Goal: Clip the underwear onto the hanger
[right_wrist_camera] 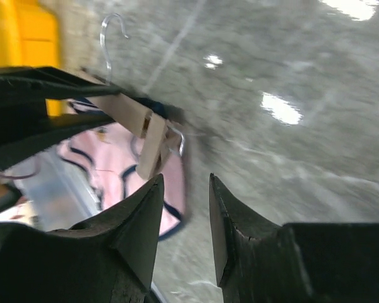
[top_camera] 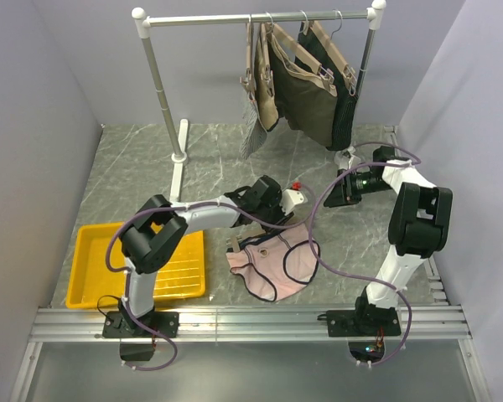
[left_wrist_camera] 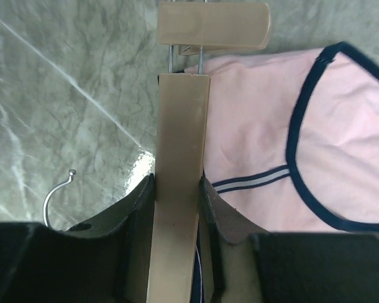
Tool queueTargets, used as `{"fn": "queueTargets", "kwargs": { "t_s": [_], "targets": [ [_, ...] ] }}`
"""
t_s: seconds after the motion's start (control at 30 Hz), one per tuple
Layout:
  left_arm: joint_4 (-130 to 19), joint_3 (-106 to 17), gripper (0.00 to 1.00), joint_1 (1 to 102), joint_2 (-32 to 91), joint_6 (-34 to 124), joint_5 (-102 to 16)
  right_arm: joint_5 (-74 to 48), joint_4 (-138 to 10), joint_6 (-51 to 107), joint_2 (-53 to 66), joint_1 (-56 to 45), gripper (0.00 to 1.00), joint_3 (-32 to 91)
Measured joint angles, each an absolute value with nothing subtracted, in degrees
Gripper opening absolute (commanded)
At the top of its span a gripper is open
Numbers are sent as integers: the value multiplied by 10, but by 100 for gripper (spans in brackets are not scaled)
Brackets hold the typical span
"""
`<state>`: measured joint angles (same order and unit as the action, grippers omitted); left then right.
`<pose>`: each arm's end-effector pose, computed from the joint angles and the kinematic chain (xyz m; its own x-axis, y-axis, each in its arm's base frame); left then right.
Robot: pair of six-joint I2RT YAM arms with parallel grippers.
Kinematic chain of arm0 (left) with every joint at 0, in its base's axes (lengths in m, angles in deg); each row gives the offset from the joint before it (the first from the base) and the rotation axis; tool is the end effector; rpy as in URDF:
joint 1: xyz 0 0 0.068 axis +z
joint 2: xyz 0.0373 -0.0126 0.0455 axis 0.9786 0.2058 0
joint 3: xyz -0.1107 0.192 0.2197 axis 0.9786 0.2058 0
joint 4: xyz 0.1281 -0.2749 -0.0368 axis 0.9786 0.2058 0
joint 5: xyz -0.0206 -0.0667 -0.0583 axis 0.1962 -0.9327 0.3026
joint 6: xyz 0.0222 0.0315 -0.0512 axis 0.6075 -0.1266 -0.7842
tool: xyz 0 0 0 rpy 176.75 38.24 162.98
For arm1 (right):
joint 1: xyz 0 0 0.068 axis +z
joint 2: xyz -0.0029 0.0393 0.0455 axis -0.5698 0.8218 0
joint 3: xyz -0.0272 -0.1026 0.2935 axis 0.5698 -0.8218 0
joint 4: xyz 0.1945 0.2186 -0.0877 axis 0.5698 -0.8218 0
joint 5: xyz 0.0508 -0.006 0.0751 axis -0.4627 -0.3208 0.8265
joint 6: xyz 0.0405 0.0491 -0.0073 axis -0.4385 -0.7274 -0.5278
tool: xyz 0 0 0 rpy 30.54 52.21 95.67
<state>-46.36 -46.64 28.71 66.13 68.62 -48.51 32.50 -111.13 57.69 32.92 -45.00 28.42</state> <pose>0.3081 -0.3780 0.1746 -0.2793 0.6342 -0.7209 0.9242 0.3812 -0.0226 0.4045 -0.0330 0.1913 -0.8926 -0.0767 -0.4443 -0.3871 0.6355 0.6681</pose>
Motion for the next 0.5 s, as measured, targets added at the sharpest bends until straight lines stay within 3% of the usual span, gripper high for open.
{"fn": "queueTargets", "kwargs": {
  "t_s": [0.5],
  "targets": [
    [-507, -432, 0, 272, 617, 706, -450, 404, -1132, 558, 351, -440, 33, 284]
  ]
}}
